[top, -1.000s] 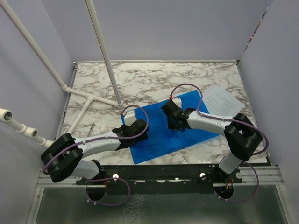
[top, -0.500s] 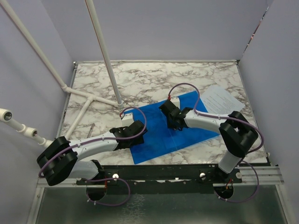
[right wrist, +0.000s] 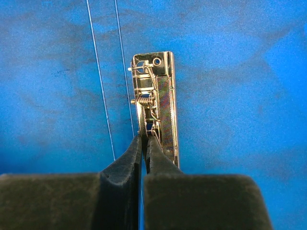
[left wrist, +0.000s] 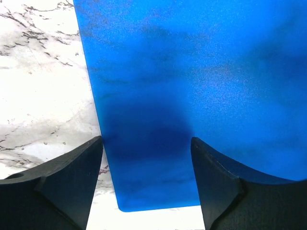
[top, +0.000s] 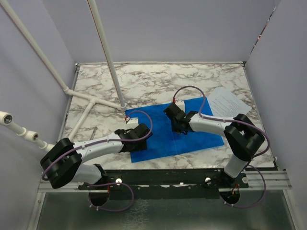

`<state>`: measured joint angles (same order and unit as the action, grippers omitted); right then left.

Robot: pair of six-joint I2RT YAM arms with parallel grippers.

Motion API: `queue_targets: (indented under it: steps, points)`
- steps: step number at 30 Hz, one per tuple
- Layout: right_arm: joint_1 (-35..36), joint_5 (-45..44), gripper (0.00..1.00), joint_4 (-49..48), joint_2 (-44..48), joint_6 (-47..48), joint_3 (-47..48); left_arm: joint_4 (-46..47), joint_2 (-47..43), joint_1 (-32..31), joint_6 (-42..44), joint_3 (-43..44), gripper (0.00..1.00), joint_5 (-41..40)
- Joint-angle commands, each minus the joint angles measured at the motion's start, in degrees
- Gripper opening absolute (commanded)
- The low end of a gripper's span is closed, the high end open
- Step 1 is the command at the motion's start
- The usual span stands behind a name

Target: Put the files into the folder

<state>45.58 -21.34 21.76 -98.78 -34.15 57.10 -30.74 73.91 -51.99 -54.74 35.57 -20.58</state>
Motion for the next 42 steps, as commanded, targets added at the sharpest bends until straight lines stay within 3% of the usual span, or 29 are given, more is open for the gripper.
queue_targets:
  steps: [1,12,21,42]
  points:
    - [0.9,3.9,0.00,0.3,0.6,-3.1,-2.7,-2.1,2.5,-0.4,2.3,2.9,0.75,1.6]
    - [6.3,4.5,0.00,2.1,5.0,-5.6,-5.7,-3.3,5.8,-0.3,5.2,8.1,0.76,1.0]
    - [7.4,3.8,0.00,2.8,5.8,-6.8,-8.2,-8.1,3.2,-0.4,7.5,13.4,0.80,-1.2]
    - [7.7,8.4,0.00,-1.3,9.9,1.9,-9.6,-22.0,-5.5,-0.4,10.4,21.5,0.89,-6.2]
